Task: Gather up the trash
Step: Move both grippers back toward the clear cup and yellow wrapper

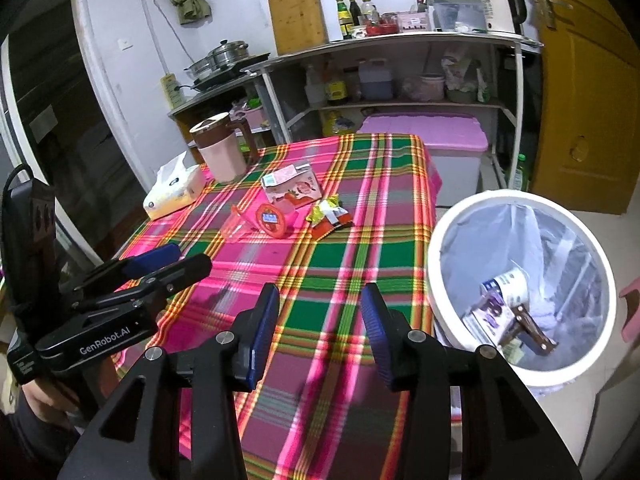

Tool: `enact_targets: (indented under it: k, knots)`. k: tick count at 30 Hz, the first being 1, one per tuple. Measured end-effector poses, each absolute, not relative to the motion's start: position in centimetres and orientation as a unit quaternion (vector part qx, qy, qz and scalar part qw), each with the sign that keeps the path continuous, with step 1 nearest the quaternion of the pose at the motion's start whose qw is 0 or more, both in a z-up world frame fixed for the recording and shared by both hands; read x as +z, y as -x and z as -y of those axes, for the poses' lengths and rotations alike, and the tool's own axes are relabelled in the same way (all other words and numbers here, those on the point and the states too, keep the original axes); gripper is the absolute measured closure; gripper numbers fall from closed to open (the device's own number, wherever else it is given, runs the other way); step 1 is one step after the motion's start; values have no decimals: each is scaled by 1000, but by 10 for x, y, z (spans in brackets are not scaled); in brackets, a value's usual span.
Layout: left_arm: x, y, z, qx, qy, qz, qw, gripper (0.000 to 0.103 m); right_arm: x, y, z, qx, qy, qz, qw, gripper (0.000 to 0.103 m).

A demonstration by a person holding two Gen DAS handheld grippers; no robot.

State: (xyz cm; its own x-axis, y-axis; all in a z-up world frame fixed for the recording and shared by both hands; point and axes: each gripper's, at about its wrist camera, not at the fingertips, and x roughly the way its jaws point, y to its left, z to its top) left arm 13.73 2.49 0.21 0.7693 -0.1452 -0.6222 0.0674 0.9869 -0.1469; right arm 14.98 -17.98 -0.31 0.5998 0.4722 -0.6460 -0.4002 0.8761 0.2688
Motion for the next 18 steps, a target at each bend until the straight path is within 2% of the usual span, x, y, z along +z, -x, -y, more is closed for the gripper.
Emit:
enact_targets:
  k: [7, 18]
  knots:
    - [-4, -152, -52, -30, 64, -339, 938, 44, -8, -167, 168, 251, -40, -381, 889, 55]
    - [-23, -189, -81, -8, 56, -350, 935, 44, -18, -203, 151, 254, -21, -390, 885, 55]
